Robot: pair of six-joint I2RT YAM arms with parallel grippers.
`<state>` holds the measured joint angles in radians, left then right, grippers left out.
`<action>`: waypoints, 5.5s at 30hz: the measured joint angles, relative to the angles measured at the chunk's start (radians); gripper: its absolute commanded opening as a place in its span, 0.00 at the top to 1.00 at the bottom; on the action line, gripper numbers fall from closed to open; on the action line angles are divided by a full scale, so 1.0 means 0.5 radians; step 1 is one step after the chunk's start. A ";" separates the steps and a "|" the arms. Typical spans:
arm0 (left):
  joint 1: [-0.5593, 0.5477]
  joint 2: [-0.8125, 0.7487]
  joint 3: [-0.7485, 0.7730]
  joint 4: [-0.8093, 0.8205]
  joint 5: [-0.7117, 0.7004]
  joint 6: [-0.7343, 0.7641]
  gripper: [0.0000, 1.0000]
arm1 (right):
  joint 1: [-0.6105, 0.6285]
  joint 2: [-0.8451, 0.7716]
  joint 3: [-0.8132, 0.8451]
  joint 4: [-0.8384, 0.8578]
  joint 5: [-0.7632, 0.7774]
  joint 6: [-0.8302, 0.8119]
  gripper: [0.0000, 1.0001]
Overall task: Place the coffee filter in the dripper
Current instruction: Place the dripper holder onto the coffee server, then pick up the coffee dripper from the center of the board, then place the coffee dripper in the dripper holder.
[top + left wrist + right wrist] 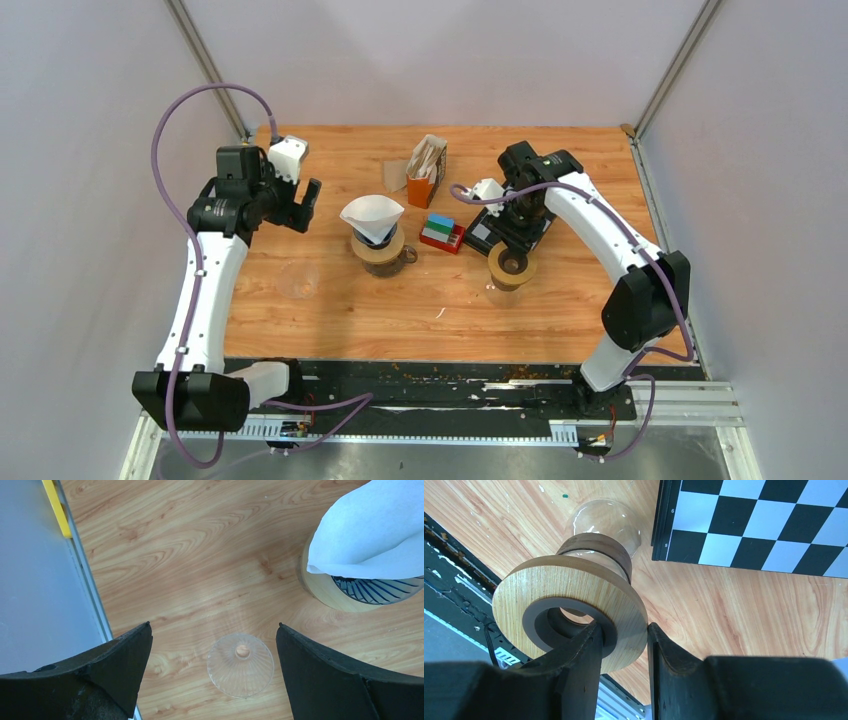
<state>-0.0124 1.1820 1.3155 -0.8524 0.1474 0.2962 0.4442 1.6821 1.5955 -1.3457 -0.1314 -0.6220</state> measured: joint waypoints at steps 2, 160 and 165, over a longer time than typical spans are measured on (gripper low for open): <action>0.000 -0.005 -0.001 0.000 -0.002 0.002 0.00 | 0.000 0.000 -0.012 0.001 -0.001 -0.002 0.74; -1.833 1.640 1.724 -0.192 0.345 -1.058 0.69 | -0.614 -1.120 -0.647 0.806 -0.854 0.689 1.00; -1.833 1.552 1.646 -0.172 0.342 -1.052 0.66 | -0.615 -1.120 -0.658 0.806 -0.864 0.697 1.00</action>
<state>-0.9287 1.9579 2.1387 -0.9382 0.3183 -0.2298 0.1368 1.1221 1.2663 -0.9428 -0.5632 -0.2733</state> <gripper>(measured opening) 0.328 0.041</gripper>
